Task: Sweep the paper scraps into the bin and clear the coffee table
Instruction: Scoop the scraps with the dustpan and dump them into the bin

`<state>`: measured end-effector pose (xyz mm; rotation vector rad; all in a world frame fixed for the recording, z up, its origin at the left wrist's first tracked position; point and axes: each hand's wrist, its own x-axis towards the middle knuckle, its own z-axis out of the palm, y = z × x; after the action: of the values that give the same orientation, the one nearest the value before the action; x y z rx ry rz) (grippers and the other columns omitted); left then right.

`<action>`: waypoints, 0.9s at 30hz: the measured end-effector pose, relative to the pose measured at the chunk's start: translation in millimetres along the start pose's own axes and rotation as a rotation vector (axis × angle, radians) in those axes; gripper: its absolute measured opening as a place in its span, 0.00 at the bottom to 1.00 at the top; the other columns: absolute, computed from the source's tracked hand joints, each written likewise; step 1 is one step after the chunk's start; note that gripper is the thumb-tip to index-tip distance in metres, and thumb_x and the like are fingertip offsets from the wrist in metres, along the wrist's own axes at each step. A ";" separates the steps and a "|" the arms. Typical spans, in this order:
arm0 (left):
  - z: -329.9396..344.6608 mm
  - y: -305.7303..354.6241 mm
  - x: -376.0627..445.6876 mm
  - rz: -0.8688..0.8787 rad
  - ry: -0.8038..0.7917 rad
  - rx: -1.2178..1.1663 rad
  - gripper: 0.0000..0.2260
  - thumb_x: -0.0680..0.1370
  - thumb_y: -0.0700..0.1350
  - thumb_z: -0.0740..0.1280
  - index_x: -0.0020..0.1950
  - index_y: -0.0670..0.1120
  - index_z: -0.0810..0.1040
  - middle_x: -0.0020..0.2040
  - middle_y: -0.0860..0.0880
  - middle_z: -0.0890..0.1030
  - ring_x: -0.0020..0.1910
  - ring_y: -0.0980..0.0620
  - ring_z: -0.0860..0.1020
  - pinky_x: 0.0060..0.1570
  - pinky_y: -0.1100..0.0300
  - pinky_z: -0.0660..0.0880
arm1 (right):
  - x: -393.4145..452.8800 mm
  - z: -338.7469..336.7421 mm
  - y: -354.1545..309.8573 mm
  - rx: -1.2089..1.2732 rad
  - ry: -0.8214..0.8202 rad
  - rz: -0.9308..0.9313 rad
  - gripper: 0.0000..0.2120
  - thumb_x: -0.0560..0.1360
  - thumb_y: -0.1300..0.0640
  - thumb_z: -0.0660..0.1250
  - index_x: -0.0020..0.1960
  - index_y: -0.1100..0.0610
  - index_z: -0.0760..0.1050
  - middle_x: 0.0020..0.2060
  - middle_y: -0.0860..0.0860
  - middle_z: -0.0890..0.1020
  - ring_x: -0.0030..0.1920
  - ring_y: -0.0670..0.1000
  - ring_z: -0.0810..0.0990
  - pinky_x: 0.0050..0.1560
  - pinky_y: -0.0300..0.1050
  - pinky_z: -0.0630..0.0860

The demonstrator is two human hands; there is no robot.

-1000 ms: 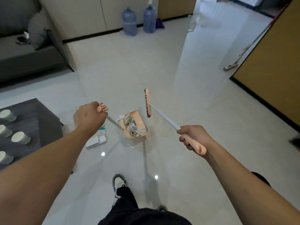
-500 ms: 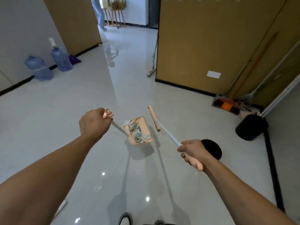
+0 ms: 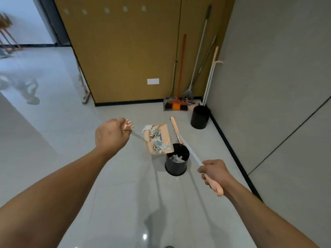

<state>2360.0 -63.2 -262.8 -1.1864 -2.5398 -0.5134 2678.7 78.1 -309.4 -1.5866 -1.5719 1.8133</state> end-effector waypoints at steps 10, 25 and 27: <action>50.0 70.6 22.7 0.324 -0.048 0.036 0.08 0.69 0.46 0.76 0.41 0.47 0.78 0.33 0.49 0.76 0.25 0.45 0.73 0.27 0.64 0.56 | 9.9 -51.5 26.8 0.194 0.155 0.095 0.21 0.73 0.70 0.69 0.65 0.64 0.73 0.36 0.59 0.76 0.20 0.48 0.70 0.21 0.37 0.67; 101.1 93.6 34.2 0.605 -0.149 0.122 0.04 0.71 0.43 0.74 0.39 0.46 0.80 0.29 0.47 0.73 0.23 0.44 0.72 0.25 0.62 0.61 | 64.9 -61.7 47.9 0.252 0.111 0.206 0.22 0.70 0.66 0.73 0.62 0.59 0.75 0.29 0.56 0.77 0.25 0.52 0.71 0.25 0.40 0.67; 100.8 94.3 35.5 0.624 -0.150 0.124 0.03 0.72 0.42 0.73 0.39 0.46 0.80 0.30 0.48 0.73 0.24 0.44 0.72 0.25 0.62 0.60 | 67.0 -61.4 47.4 0.240 0.111 0.213 0.22 0.70 0.66 0.73 0.63 0.59 0.75 0.27 0.55 0.77 0.24 0.52 0.70 0.25 0.40 0.67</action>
<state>2400.4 60.9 -320.3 -1.9068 -2.0952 -0.1150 2725.1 143.6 -373.2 -1.7578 -1.1270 1.8984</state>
